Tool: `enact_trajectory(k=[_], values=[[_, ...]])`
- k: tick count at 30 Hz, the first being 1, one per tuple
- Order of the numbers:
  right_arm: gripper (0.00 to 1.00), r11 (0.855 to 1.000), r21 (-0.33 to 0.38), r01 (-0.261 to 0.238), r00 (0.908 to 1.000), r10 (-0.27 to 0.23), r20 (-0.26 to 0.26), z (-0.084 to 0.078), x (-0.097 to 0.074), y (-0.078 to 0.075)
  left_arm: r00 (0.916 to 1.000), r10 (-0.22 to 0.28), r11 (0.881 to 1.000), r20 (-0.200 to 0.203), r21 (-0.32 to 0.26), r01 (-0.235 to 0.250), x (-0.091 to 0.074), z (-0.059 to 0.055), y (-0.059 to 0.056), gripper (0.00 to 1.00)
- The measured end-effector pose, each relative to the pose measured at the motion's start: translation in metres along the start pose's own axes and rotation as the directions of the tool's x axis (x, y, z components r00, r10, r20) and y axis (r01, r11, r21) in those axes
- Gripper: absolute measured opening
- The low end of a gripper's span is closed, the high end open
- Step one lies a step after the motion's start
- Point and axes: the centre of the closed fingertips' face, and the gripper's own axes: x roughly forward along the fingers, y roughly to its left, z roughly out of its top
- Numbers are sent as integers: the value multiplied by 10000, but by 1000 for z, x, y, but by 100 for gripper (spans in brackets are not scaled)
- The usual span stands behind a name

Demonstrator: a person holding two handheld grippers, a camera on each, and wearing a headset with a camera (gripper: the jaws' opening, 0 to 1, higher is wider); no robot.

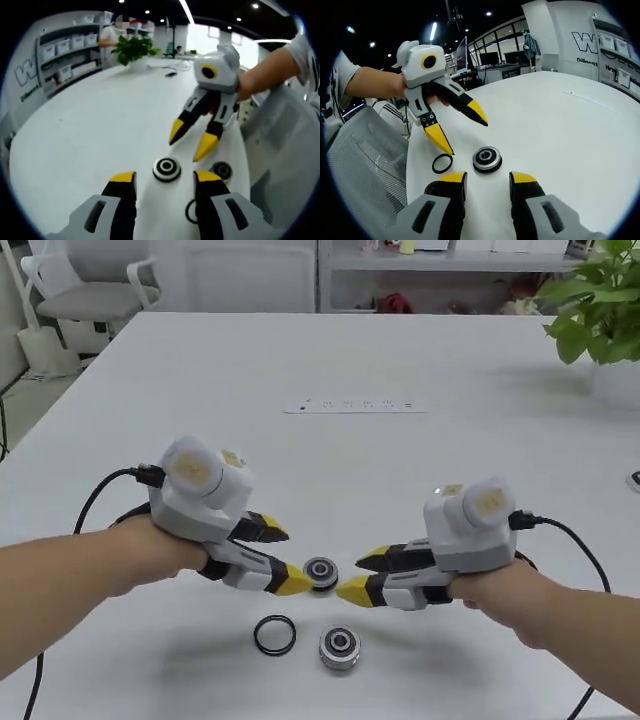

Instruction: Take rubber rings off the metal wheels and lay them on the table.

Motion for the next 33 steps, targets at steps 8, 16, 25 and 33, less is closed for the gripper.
enact_trajectory(k=[8,16,25,33], values=[[31,10000,78,51,10000,-51,39,-2,-1,-2,9999,-145,9998,-45,112,145,14,2,-6,39],[31,9999,117,46,10000,-46,28,-3,-1,-2,9996,-244,9988,-154,430,250,24,3,-13,29],[31,9999,133,-35,10000,34,10,-5,1,-1,9997,16,9988,-262,487,-3,30,-1,-10,21],[31,9999,66,-147,9999,147,-20,-3,6,3,9998,219,9997,-2,-98,-219,29,0,-6,16]])
